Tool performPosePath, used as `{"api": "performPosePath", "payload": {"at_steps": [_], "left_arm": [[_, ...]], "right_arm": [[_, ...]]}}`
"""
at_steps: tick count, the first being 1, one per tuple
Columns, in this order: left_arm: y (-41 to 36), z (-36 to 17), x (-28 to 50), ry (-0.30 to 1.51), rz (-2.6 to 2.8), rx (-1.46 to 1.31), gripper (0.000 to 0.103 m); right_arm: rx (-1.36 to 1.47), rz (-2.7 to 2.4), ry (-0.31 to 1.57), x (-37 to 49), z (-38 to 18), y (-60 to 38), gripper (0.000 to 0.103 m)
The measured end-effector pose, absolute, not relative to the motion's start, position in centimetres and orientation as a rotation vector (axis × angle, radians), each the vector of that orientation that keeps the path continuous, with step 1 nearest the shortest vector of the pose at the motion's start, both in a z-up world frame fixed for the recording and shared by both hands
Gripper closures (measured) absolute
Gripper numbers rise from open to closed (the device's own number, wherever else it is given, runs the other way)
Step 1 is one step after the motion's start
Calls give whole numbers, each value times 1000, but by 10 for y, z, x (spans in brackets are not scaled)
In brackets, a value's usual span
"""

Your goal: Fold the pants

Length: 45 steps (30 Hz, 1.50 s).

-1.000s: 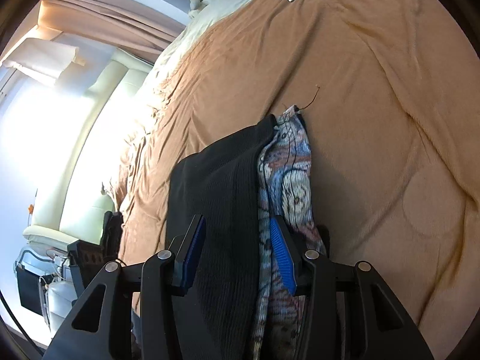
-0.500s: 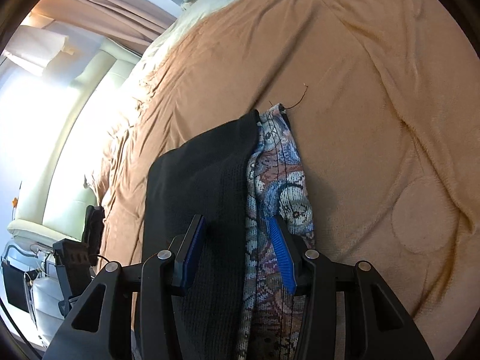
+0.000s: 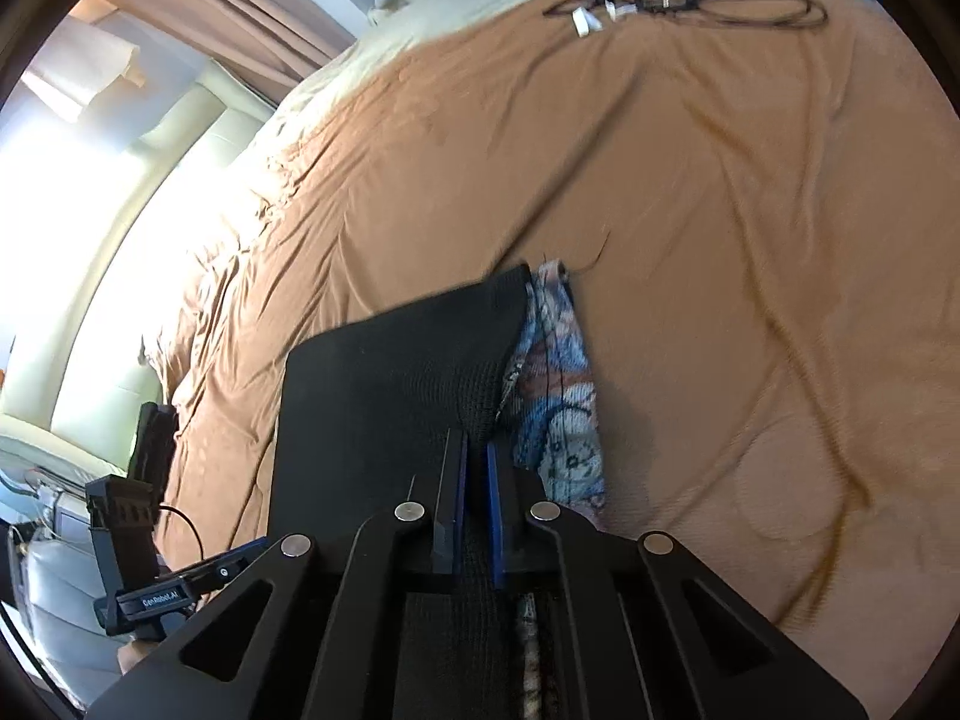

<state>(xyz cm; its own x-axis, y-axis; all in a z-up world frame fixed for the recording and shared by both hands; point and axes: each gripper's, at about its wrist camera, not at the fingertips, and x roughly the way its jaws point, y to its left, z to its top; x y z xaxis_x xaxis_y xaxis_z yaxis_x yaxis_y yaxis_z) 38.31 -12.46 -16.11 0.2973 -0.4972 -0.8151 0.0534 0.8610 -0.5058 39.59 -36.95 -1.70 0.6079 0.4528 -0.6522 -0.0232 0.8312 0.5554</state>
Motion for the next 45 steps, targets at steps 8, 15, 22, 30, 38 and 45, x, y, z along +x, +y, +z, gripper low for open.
{"api": "performPosePath", "payload": {"at_steps": [8, 15, 22, 30, 38, 45], "left_arm": [[-127, -168, 379, 1247, -380, -420, 43], [-129, -173, 377, 1268, -401, -449, 50], [-128, -172, 371, 1271, -415, -470, 54], [-131, -172, 363, 1267, -424, -478, 54], [-135, -171, 351, 1275, -448, -464, 54], [-137, -168, 341, 1275, -494, -471, 54]], "right_arm": [[439, 166, 913, 393, -19, -364, 101], [427, 148, 949, 392, -33, -348, 99], [420, 204, 896, 354, -18, -361, 70], [396, 231, 877, 318, -35, -367, 38], [338, 203, 967, 306, -60, -356, 38], [390, 208, 947, 290, -63, -368, 42]]}}
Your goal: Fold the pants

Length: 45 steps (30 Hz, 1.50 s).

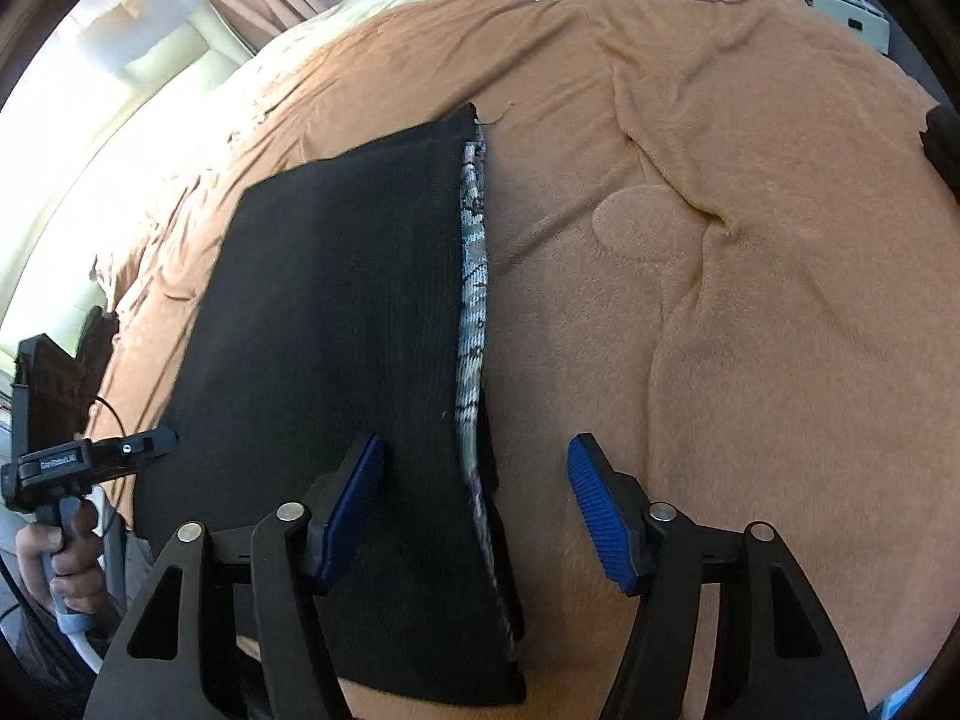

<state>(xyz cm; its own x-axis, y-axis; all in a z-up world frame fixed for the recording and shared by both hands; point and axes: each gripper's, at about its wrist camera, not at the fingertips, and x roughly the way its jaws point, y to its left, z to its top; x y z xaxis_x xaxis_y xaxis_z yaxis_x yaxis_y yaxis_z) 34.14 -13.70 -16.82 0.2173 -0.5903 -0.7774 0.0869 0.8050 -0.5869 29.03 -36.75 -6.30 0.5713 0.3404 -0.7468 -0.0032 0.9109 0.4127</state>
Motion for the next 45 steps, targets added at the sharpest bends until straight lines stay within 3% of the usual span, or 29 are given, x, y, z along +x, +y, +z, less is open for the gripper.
{"api": "performPosePath", "payload": {"at_steps": [13, 15, 17, 18, 21, 31, 45], "left_arm": [[-126, -182, 336, 1302, -491, -591, 54], [-125, -183, 332, 1311, -501, -602, 54], [-127, -182, 331, 1310, -507, -603, 66], [-128, -183, 331, 1313, -514, -604, 78], [-125, -177, 331, 1303, -515, -594, 83], [-97, -146, 332, 1269, -522, -572, 84], [-49, -145, 307, 1321, -494, -514, 84]], "right_arm": [[499, 291, 929, 285, -86, -370, 42], [517, 314, 931, 283, -89, -369, 53], [521, 313, 929, 281, -89, -368, 54], [523, 311, 927, 281, -90, -368, 54], [553, 310, 928, 283, -92, -368, 57], [555, 325, 949, 274, -87, -343, 62], [557, 395, 1011, 263, -92, -299, 65]]}}
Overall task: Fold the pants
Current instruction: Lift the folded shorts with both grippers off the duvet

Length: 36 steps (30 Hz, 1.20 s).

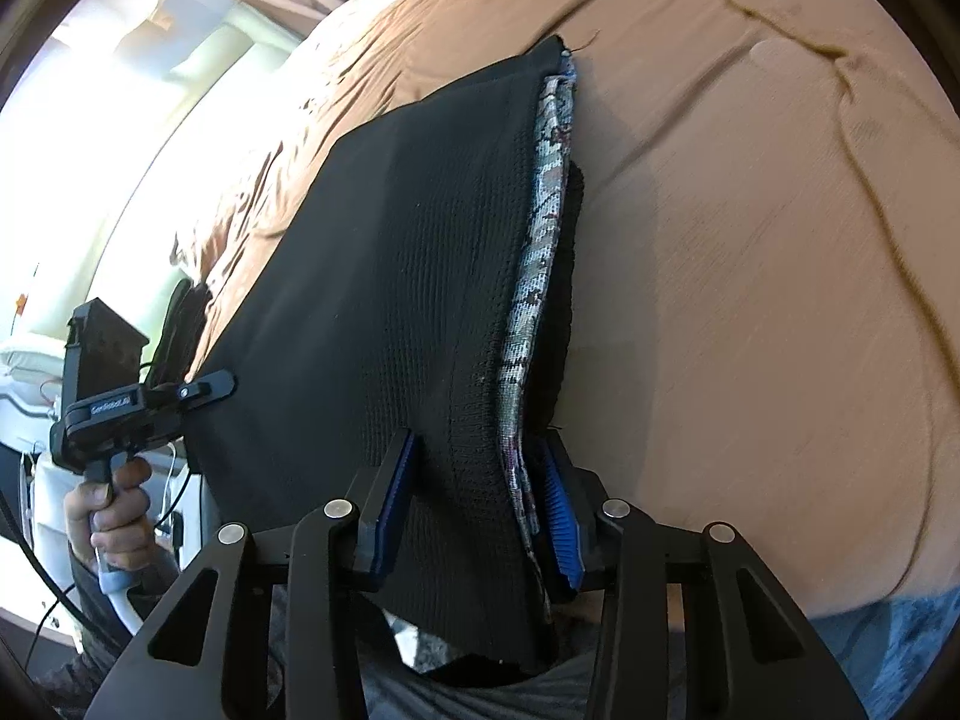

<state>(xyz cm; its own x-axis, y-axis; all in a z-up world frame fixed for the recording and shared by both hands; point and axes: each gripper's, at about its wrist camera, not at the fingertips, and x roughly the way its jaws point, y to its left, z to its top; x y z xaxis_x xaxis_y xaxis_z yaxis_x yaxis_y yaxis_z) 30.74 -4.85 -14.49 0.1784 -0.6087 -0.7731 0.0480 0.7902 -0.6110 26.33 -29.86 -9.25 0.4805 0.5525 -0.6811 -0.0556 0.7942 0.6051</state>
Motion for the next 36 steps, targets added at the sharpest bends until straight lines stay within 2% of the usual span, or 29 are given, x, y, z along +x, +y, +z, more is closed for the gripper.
{"api": "performPosePath", "payload": {"at_steps": [5, 7, 8, 9, 10, 36], "left_arm": [[-47, -148, 312, 1324, -492, -493, 78], [-40, -149, 316, 1311, -481, -498, 67], [-37, -148, 319, 1300, -480, -506, 63], [-36, -148, 323, 1286, -481, -513, 56], [-35, -147, 326, 1278, -481, -517, 54], [-54, -187, 424, 1292, -505, -572, 53]], "right_arm": [[531, 390, 994, 269, -86, -301, 65], [561, 387, 974, 274, -84, -311, 64], [575, 385, 970, 277, -84, -315, 55], [585, 376, 960, 281, -83, -320, 41], [591, 366, 945, 285, -82, -325, 36], [734, 489, 984, 408, -120, -332, 35]]}}
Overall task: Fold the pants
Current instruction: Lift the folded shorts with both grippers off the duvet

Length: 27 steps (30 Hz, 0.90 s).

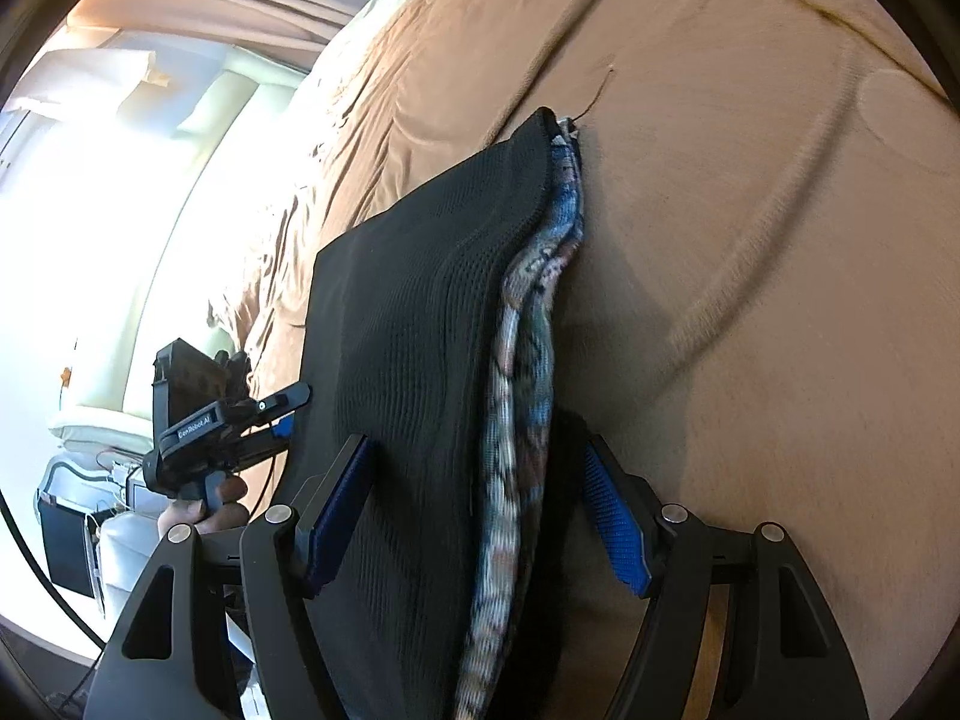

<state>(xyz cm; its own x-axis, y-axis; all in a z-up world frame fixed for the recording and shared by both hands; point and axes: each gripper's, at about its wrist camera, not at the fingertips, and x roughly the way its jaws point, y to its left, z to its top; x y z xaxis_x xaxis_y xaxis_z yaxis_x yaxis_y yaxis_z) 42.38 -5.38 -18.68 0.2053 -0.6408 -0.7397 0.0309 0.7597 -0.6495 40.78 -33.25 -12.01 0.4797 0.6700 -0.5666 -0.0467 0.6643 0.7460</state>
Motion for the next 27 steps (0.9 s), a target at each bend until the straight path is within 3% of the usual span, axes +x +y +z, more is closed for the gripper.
{"api": "performPosePath", "payload": {"at_steps": [5, 7, 9, 10, 12, 14, 27], "left_arm": [[-60, -191, 437, 1282, -530, -585, 56], [-61, -191, 439, 1285, -521, -583, 71], [-62, -187, 438, 1280, -537, -582, 90], [-62, -183, 436, 1267, -545, -574, 91], [-62, -175, 433, 1242, -548, -557, 93], [-58, -166, 429, 1214, -559, -559, 93], [-20, -85, 388, 1010, -601, -574, 94]], "right_arm": [[740, 508, 981, 416, -120, -332, 35], [714, 501, 986, 417, -118, -332, 40], [683, 490, 988, 418, -115, -329, 60], [683, 495, 983, 417, -113, -328, 64], [655, 495, 959, 413, -104, -325, 73], [611, 485, 928, 407, -94, -318, 75], [466, 487, 738, 352, -26, -266, 78]]}}
